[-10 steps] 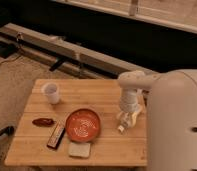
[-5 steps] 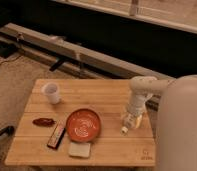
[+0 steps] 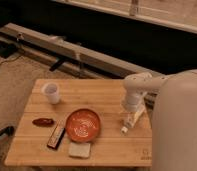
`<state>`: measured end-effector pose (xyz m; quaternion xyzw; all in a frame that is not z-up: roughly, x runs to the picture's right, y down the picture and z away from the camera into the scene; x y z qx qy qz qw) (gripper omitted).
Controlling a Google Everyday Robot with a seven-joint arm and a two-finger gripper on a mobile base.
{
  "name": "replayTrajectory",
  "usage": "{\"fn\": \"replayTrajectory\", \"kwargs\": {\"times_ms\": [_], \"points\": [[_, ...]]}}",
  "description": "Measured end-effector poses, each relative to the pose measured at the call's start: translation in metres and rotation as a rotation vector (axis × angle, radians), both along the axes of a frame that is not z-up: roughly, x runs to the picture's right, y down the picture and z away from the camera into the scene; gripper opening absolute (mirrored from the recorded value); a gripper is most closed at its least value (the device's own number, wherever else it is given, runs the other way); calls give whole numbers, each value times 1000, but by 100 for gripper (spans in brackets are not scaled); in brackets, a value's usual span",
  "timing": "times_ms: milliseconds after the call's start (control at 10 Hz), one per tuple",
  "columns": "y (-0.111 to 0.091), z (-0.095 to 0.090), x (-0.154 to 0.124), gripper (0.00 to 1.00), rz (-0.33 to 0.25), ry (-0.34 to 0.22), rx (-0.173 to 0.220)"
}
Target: Stand the bottle upright
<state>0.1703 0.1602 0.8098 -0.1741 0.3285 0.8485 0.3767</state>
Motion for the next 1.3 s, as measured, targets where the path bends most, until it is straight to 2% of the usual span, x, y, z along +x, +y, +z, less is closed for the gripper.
{"fn": "replayTrajectory", "kwargs": {"times_ms": [400, 800, 1300], "points": [[-3, 4, -1, 65, -104, 15, 45], [11, 9, 9, 65, -150, 47, 20], [34, 19, 34, 65, -130, 97, -28]]}}
